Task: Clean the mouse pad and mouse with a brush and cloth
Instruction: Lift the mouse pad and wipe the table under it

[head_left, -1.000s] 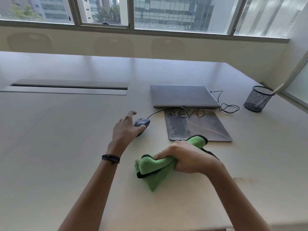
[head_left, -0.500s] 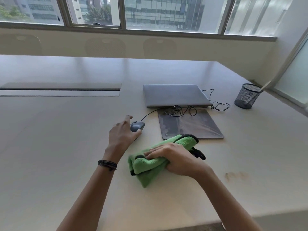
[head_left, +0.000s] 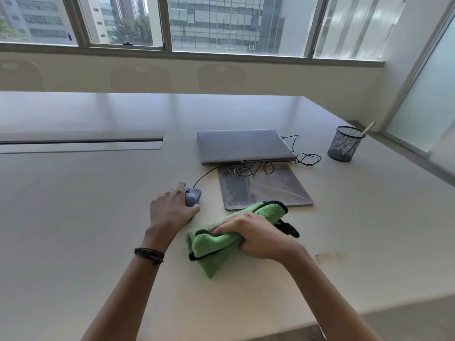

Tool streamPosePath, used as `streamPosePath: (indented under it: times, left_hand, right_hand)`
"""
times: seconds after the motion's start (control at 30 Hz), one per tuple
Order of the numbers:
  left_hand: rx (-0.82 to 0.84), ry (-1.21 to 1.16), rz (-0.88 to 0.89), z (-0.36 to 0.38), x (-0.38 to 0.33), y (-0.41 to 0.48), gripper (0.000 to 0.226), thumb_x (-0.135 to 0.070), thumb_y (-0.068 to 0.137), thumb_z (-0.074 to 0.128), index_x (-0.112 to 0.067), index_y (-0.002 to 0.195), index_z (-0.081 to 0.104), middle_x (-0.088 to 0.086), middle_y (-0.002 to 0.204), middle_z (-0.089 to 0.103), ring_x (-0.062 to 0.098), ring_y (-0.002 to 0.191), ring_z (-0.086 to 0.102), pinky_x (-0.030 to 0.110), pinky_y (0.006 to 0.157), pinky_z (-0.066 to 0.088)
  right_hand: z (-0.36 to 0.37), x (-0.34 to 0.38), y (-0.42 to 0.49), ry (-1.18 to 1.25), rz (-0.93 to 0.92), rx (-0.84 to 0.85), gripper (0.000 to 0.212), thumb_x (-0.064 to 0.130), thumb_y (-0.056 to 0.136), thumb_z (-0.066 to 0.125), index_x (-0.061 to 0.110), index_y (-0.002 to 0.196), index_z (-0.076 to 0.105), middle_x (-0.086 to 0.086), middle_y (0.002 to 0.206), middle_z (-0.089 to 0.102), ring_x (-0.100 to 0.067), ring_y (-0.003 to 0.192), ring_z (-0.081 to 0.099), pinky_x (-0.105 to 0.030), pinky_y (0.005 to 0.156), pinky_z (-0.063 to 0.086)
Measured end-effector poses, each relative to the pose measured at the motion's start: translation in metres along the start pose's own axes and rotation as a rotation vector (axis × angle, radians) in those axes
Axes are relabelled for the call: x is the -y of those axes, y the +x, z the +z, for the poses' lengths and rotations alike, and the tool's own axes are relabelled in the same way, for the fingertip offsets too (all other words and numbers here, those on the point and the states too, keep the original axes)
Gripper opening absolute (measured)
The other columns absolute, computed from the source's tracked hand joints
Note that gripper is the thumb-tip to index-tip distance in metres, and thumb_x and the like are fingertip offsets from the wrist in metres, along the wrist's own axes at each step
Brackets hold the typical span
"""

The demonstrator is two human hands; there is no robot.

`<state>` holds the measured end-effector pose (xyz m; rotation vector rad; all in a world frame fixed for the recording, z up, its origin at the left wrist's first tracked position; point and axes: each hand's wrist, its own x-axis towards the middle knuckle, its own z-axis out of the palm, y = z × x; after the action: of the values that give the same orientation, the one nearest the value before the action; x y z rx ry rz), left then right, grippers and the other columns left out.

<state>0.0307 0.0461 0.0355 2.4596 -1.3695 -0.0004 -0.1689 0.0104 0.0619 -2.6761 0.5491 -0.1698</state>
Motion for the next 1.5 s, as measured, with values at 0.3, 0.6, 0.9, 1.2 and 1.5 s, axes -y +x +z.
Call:
streamPosePath:
  times: [0.3, 0.6, 0.9, 1.2, 1.5]
  left_hand:
    - [-0.012, 0.025, -0.003, 0.0, -0.006, -0.006, 0.059, -0.051, 0.081, 0.056, -0.021, 0.129, 0.041, 0.009, 0.115, 0.061, 0.031, 0.105, 0.056, 0.034, 0.078, 0.042]
    - [-0.155, -0.13, 0.1, -0.004, -0.029, -0.013, 0.051, -0.043, 0.088, 0.055, -0.018, 0.132, 0.047, 0.005, 0.131, 0.052, 0.027, 0.12, 0.045, 0.041, 0.084, 0.045]
    - [-0.011, -0.216, 0.324, 0.025, -0.075, -0.011, 0.046, -0.04, 0.091, 0.051, -0.022, 0.133, 0.047, -0.005, 0.138, 0.049, 0.016, 0.127, 0.043, 0.032, 0.095, 0.039]
    - [0.177, -0.147, 0.346, 0.055, -0.082, -0.014, 0.047, -0.04, 0.094, 0.046, -0.023, 0.138, 0.042, 0.002, 0.151, 0.033, 0.02, 0.141, 0.027, 0.033, 0.111, 0.025]
    - [0.12, -0.153, 0.346, 0.056, -0.079, -0.017, 0.039, -0.029, 0.097, 0.041, -0.02, 0.135, 0.047, 0.002, 0.149, 0.037, 0.017, 0.14, 0.03, 0.04, 0.115, 0.014]
  right_hand:
    - [-0.017, -0.007, -0.007, -0.051, -0.065, -0.05, 0.064, -0.008, 0.064, 0.047, 0.024, 0.116, 0.065, 0.009, 0.121, 0.065, -0.015, 0.112, 0.057, -0.022, 0.085, 0.038]
    - [-0.03, -0.02, -0.033, -0.027, -0.076, 0.232, 0.069, -0.01, 0.058, 0.042, 0.026, 0.112, 0.066, 0.001, 0.113, 0.069, -0.021, 0.109, 0.059, -0.036, 0.089, 0.046]
    - [-0.083, -0.094, -0.109, -0.104, 0.386, -0.48, 0.057, -0.012, 0.063, 0.053, 0.023, 0.105, 0.066, 0.006, 0.088, 0.071, -0.018, 0.089, 0.066, -0.029, 0.072, 0.044]
    - [-0.061, -0.149, -0.132, -0.238, 0.909, -0.478, 0.058, -0.004, 0.071, 0.051, 0.02, 0.123, 0.056, -0.018, 0.099, 0.067, -0.038, 0.096, 0.06, -0.039, 0.081, 0.045]
    - [-0.038, -0.107, -0.117, -0.222, 0.781, -0.373, 0.065, 0.0, 0.072, 0.052, 0.033, 0.128, 0.053, -0.009, 0.108, 0.068, -0.03, 0.101, 0.06, -0.033, 0.086, 0.046]
